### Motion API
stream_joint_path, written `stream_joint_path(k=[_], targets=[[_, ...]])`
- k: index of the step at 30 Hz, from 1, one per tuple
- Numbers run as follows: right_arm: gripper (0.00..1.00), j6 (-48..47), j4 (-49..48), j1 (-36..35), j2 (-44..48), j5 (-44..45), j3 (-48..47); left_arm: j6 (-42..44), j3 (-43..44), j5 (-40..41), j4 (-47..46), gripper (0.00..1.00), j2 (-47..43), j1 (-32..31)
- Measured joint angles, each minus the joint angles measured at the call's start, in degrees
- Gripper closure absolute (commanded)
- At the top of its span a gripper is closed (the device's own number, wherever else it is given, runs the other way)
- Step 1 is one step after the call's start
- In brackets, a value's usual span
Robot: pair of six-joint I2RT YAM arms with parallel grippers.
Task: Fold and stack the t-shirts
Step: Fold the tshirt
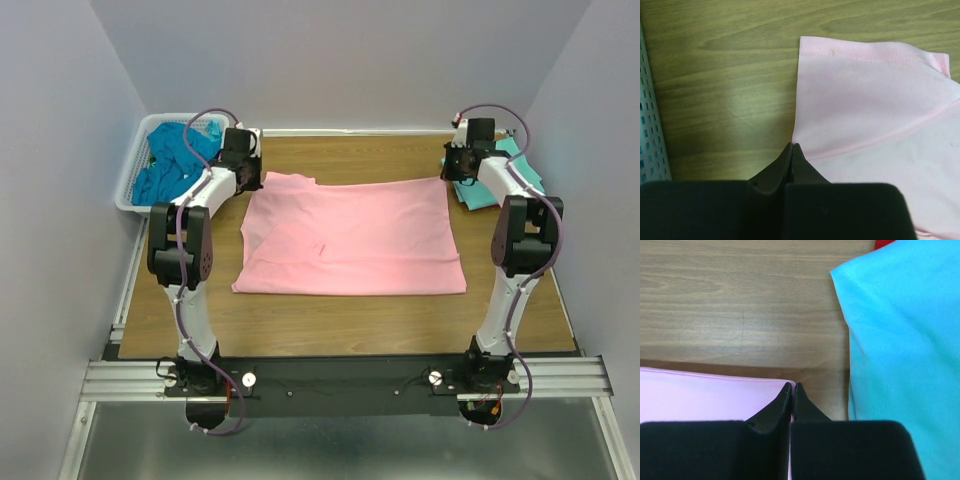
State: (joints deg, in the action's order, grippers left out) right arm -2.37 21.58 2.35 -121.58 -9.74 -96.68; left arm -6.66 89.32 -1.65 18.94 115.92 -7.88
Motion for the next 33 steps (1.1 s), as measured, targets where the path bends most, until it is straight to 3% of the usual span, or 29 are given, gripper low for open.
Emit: stream_joint_path(k=[33], targets=[[0.92, 5.0, 0.3, -0.1, 24.3, 7.6, 26.3, -3.2, -23.5, 0.0, -2.6, 1.00, -20.8, 0.4]])
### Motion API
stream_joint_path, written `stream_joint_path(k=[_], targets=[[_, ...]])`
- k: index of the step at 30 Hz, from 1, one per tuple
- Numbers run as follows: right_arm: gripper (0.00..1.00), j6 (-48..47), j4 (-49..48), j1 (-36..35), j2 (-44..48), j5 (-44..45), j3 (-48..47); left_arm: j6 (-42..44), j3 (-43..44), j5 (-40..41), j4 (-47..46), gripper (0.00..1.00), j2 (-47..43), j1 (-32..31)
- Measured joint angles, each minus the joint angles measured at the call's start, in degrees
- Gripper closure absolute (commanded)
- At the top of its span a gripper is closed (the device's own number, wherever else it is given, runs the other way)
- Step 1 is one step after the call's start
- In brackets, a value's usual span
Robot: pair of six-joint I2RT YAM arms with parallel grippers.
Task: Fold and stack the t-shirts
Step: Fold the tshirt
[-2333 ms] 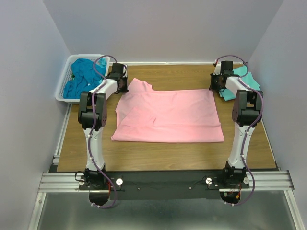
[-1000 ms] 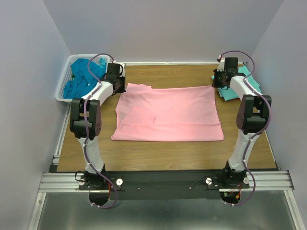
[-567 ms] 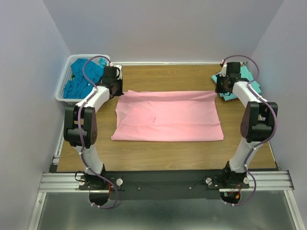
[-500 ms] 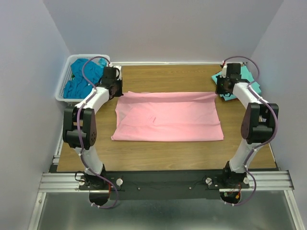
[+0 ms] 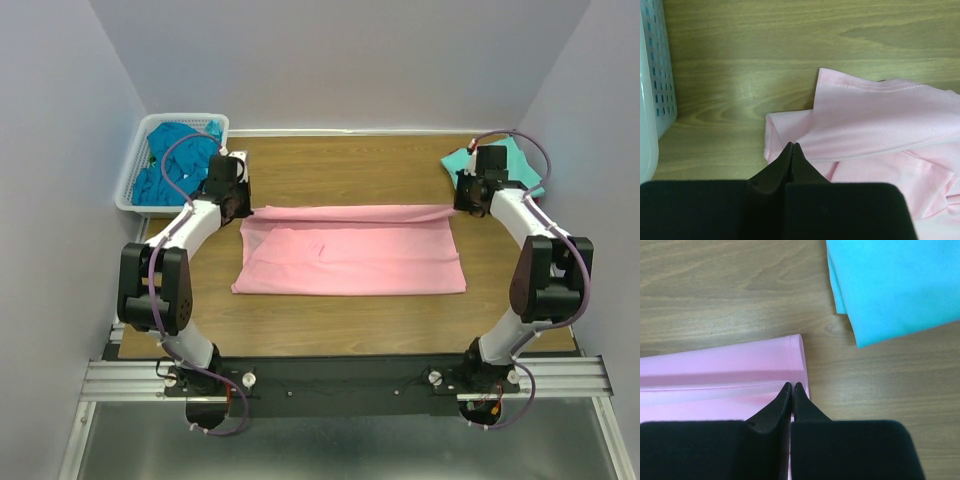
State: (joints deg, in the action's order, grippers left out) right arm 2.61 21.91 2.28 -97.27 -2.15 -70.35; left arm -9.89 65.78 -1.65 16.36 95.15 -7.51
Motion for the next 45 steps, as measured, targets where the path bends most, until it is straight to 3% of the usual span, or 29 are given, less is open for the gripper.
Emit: stream_joint_path(k=[14, 23, 28, 31, 34, 37, 41, 42, 43, 44, 45], targets=[[0.91, 3.8, -1.5, -0.1, 1.0, 3.8, 8.5, -2.0, -9.5, -0.1, -2.1, 1.00, -4.1, 0.0], [0.81, 5.0, -2.9, -0.1, 0.9, 2.9, 10.8, -2.5, -11.6, -0.1, -3.1, 1.00, -4.1, 0.0], [0.80, 5.1, -3.4, -0.1, 0.9, 2.1, 11.1, -3.1, -12.3, -0.4, -3.4, 1.00, -4.1, 0.0], [0.70, 5.3, -3.8, -0.1, 0.9, 1.5, 11.4, -3.4, -12.9, -0.3, -3.4, 1.00, -4.1, 0.0], [0.61, 6.0, -3.9, -0.1, 1.3, 0.7, 11.9, -3.5, -13.1, -0.3, -3.4, 0.87, -4.1, 0.0], [0.48, 6.8, -3.8, -0.1, 3.4, -0.9, 12.5, -3.5, -13.4, -0.4, -3.4, 0.59, -4.7, -0.1], [0.41, 7.7, -4.0, -1.1, 8.2, -2.8, 12.6, -3.9, -14.3, -0.4, -3.4, 0.46, -7.2, -0.5], [0.41, 8.0, -4.1, -1.7, 9.6, -3.4, 12.5, -4.0, -14.6, -0.4, -3.4, 0.38, -8.2, -0.5], [0.40, 8.4, -4.2, -2.3, 10.8, -4.3, 12.4, -4.1, -14.9, -0.4, -3.4, 0.36, -9.3, -0.5], [0.40, 8.6, -4.3, -3.1, 11.5, -5.1, 12.1, -4.4, -15.3, -0.4, -3.4, 0.25, -11.1, -0.5], [0.40, 9.0, -4.3, -3.9, 11.8, -5.9, 11.5, -4.5, -15.6, -0.3, -3.4, 0.25, -12.6, -0.5]])
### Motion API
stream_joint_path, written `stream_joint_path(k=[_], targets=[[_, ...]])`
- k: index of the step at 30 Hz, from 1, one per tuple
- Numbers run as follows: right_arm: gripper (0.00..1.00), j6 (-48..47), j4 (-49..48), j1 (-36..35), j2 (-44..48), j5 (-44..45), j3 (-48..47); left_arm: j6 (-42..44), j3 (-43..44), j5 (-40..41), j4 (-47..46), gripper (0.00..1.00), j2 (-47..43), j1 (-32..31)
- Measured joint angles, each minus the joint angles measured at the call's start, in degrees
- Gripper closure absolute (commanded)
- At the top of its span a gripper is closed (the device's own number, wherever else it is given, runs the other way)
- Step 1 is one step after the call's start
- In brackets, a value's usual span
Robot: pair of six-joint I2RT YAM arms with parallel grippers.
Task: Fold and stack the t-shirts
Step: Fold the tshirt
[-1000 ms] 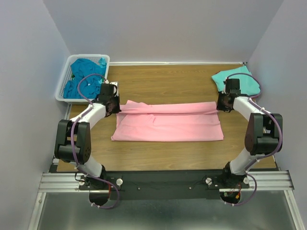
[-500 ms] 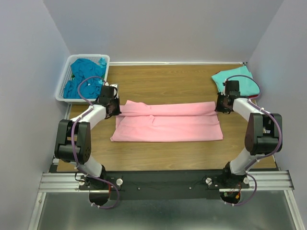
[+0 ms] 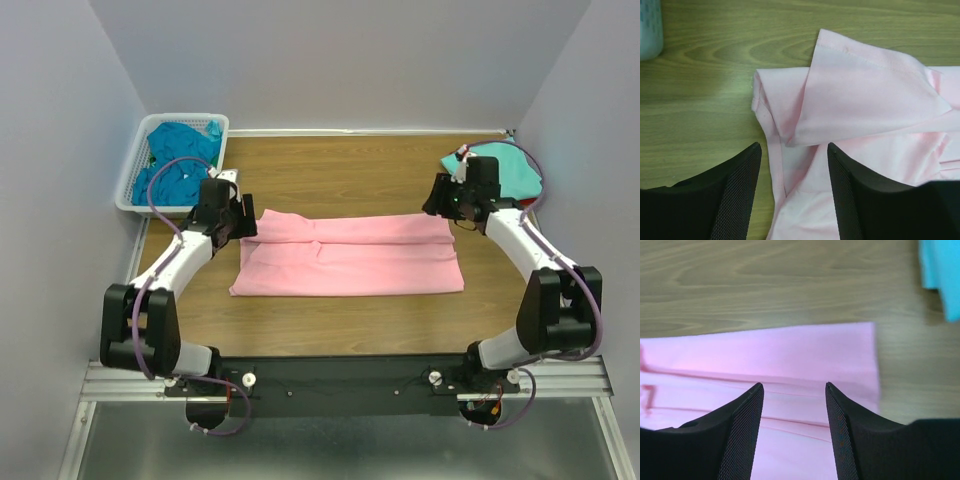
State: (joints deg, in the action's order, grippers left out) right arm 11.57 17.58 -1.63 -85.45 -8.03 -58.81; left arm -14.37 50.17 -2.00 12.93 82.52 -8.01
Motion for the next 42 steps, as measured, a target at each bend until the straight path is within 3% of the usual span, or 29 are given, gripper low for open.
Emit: stream_joint_path(k=[6, 14, 27, 35, 39, 42], targets=[[0.39, 5.9, -5.1, -8.4, -2.5, -8.1, -3.3, 0.0, -3.3, 0.0, -0.6, 0.25, -11.3, 0.0], [0.39, 15.1, -14.4, -20.3, -21.4, -15.4, -13.7, -0.3, -10.4, 0.2, -4.2, 0.25, -22.1, -0.1], [0.37, 20.9, -20.0, -27.8, -46.8, -23.4, -38.1, -0.3, -10.3, 1.6, -6.4, 0.26, -20.2, -0.1], [0.39, 23.6, -21.1, -30.6, -54.5, -28.6, -44.3, -0.3, -10.3, 1.6, -6.4, 0.27, -20.1, -0.3], [0.46, 24.0, -21.2, -32.6, -55.4, -30.1, -45.1, -0.3, -10.3, 1.4, -6.4, 0.27, -20.1, -0.3], [0.59, 24.1, -21.1, -33.5, -56.0, -30.6, -45.2, -0.3, -10.2, 1.3, -6.4, 0.28, -20.0, -0.3]])
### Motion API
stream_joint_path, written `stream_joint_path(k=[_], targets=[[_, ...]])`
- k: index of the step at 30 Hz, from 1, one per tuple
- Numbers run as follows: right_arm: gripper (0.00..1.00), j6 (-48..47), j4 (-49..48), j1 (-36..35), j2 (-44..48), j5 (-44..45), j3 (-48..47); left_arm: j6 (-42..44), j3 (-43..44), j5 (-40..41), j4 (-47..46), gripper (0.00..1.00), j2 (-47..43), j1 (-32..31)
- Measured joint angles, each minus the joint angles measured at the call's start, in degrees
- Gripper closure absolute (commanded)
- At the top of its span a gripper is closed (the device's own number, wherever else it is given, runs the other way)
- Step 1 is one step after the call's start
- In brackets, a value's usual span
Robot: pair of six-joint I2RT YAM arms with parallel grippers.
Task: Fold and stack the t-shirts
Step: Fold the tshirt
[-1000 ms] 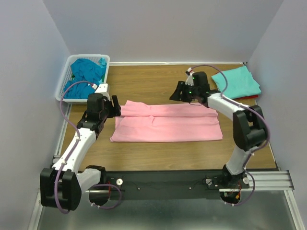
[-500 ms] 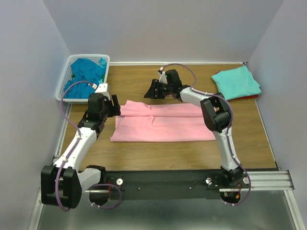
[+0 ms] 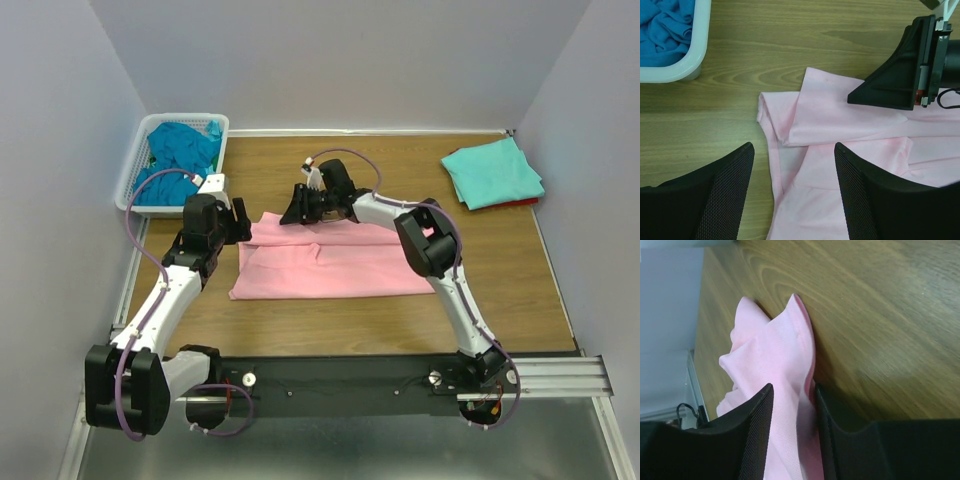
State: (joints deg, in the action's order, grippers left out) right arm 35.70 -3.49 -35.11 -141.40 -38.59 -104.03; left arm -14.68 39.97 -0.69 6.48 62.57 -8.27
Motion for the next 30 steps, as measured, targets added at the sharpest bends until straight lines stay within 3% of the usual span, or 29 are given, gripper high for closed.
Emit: stream_joint_path(k=[10, 22, 30], targets=[[0.61, -0.8, 0.1, -0.1, -0.5, -0.2, -1.6, 0.0, 0.0, -0.9, 0.0, 0.28, 0.0, 0.0], [0.85, -1.3, 0.1, -0.1, -0.3, -1.7, -1.8, 0.0, 0.0, -1.6, -0.1, 0.29, 1.0, 0.0], [0.89, -2.0, 0.2, -0.4, 2.0, -2.3, -0.2, 0.0, 0.0, -1.6, -0.1, 0.29, 1.2, 0.0]])
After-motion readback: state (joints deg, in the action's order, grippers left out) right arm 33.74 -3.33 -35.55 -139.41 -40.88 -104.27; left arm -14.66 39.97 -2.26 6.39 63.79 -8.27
